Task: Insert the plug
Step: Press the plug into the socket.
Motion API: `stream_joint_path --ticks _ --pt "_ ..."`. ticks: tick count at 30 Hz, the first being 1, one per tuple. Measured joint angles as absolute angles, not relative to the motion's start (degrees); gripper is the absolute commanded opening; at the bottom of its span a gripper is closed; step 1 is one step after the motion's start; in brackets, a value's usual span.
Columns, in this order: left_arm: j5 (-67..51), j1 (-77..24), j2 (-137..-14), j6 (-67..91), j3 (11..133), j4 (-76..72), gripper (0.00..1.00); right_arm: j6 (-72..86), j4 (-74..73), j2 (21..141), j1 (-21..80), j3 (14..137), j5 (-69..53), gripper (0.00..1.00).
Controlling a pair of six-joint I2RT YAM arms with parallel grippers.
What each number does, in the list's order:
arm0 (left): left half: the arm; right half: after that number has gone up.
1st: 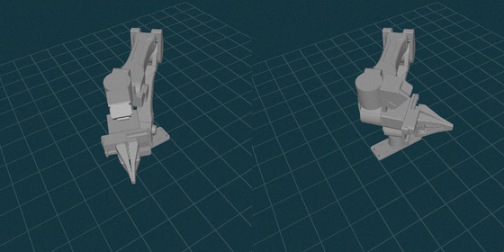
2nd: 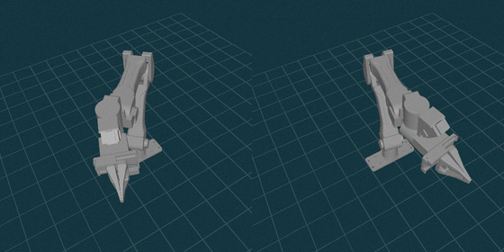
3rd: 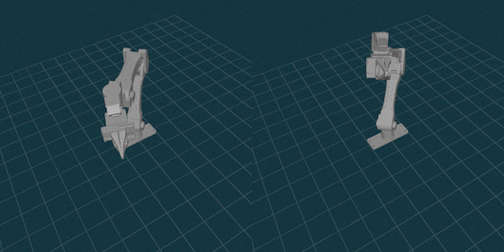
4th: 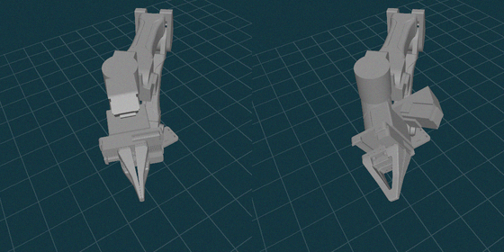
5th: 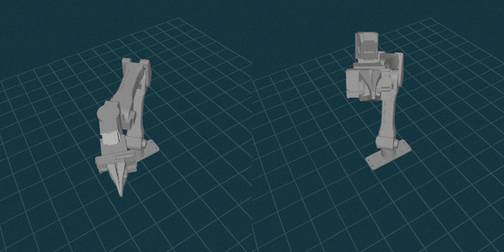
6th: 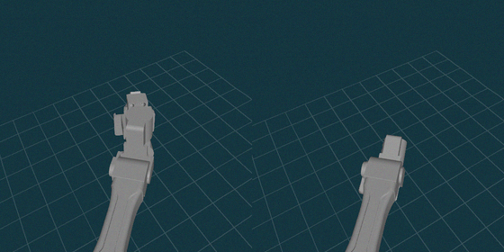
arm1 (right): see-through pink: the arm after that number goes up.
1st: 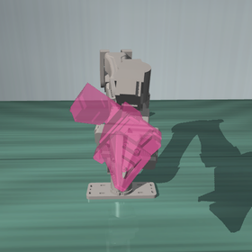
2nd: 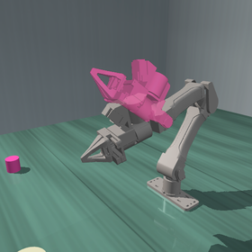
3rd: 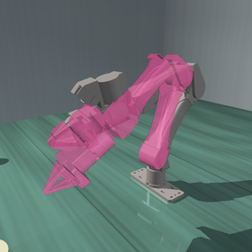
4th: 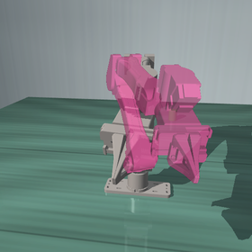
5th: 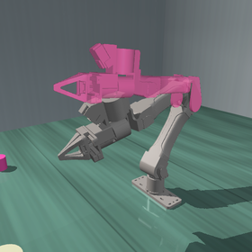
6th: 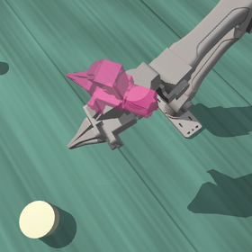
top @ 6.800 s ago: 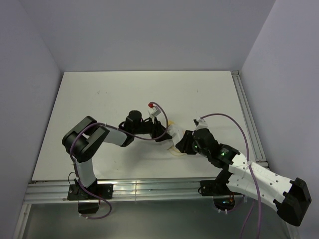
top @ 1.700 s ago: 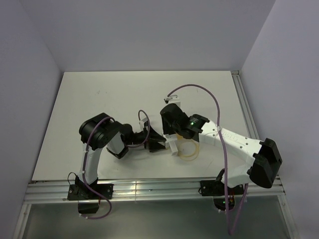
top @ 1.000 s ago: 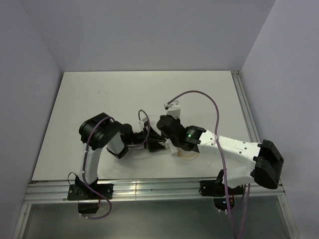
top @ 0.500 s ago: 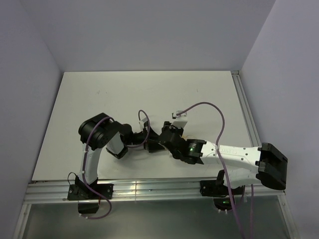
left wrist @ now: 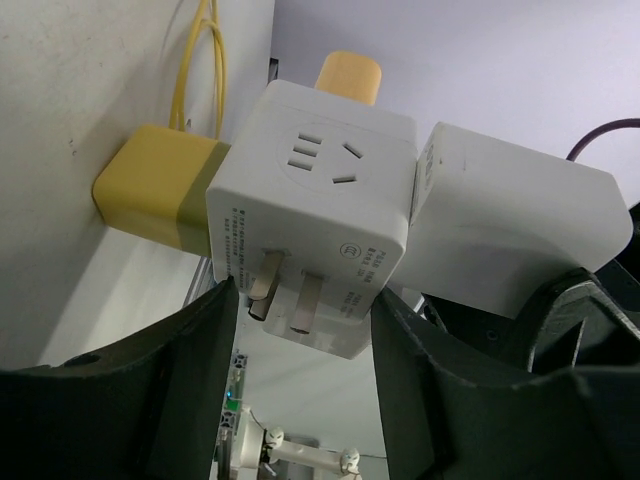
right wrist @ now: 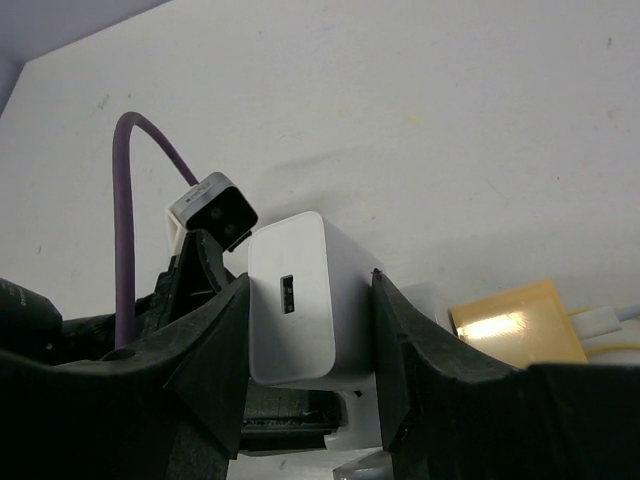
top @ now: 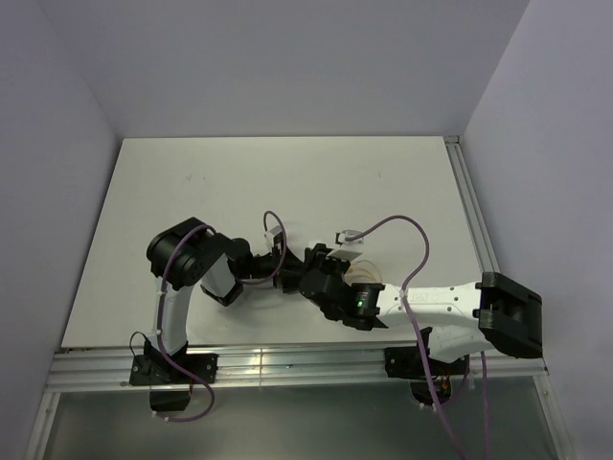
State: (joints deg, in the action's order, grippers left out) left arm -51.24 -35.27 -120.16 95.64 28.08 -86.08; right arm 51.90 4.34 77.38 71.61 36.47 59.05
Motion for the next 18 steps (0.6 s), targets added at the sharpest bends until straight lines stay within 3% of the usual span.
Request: stream_joint_path --ticks 9,14,16,17,18 --pt "-51.18 -35.22 -119.37 93.86 27.97 -85.91 0.0 54.41 4.99 76.77 71.61 35.66 58.83 0.0" --pt "-51.86 -36.23 -118.98 92.71 27.97 -85.82 0.0 54.72 -2.81 73.47 71.61 37.34 55.0 0.0" --pt "-52.01 -36.91 -118.13 91.37 27.97 -84.97 0.18 54.68 -5.93 71.94 71.48 38.13 52.9 0.0" --pt "-51.83 -37.19 -117.36 90.39 27.88 -84.05 0.33 54.7 -7.27 71.2 71.26 38.3 51.99 0.0" --pt "-51.29 -37.41 -116.49 89.56 27.62 -83.0 0.37 54.7 -8.16 70.48 70.81 38.35 50.72 0.0"
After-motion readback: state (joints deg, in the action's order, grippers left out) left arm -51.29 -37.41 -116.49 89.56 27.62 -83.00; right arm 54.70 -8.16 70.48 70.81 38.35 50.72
